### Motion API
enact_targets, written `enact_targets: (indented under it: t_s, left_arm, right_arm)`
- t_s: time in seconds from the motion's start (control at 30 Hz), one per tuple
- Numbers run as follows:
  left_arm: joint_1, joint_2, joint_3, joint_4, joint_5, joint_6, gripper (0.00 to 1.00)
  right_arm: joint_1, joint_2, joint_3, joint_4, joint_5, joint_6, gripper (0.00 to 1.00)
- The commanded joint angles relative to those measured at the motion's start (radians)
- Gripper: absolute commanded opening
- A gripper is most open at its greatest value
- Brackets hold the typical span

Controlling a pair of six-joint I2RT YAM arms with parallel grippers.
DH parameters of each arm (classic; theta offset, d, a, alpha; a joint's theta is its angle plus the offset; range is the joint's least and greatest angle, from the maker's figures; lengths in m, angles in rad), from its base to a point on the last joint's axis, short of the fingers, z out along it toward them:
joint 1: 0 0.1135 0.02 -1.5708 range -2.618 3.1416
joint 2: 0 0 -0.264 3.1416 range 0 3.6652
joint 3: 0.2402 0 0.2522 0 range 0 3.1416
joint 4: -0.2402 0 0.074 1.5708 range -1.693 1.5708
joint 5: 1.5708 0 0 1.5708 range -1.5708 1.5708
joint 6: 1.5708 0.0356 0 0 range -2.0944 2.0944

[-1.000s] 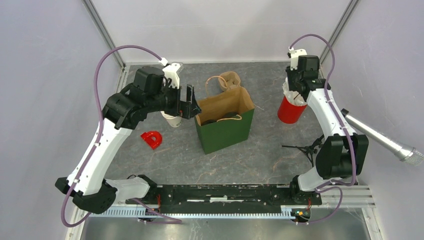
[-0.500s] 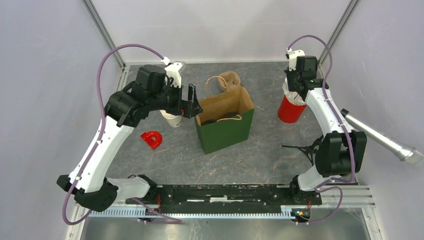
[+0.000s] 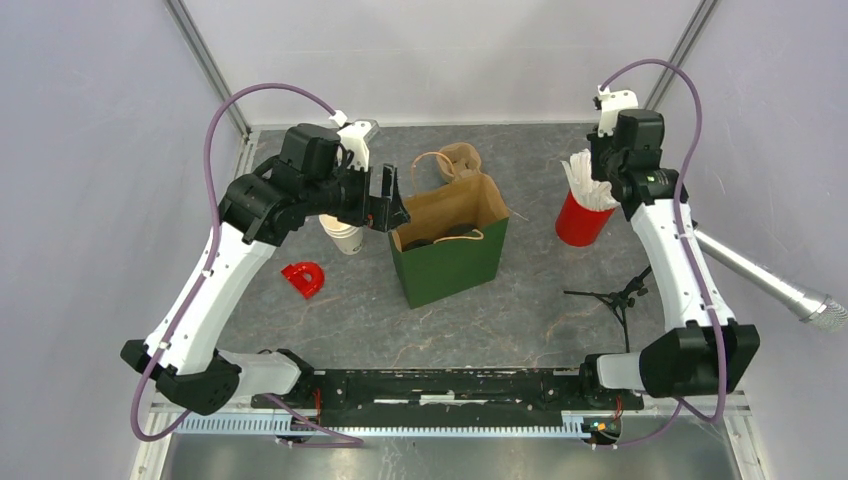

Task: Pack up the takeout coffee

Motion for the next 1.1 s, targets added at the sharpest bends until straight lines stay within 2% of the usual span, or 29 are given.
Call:
enact_targets:
  t_s: [0.0, 0.17, 0.43, 0.8, 0.93, 1.07]
  left_arm:
    - [0.005, -0.007, 0.033, 0.019, 0.036, 0.022, 1.00]
    - [0.005, -0.007, 0.041, 0.020, 0.044, 0.016, 1.00]
    - [0.004, -0.009, 0.043, 0.020, 0.052, 0.011, 1.00]
    - [0.004, 0.000, 0.058, 0.028, 0.045, 0.007, 1.00]
    - [0.005, -0.007, 0.057, 0.019, 0.038, 0.005, 1.00]
    - [0.005, -0.012, 0.054, 0.017, 0.034, 0.004, 1.00]
  right_arm:
    - [-0.001, -0.068, 0.050, -0.052, 0.016, 0.024, 0.12]
    - [0.002, -0.108, 0.101, -0.076, 0.020, 0.047, 0.13]
    - [0.004, -0.115, 0.272, -0.253, 0.098, 0.046, 0.13]
    - [0.004, -0.160, 0.458, -0.262, 0.052, 0.046, 0.13]
    - [0.003, -0.192, 0.497, -0.229, -0.028, 0.103, 0.13]
    - [0.004, -0.244, 0.433, -0.131, -0.262, 0.213, 0.15]
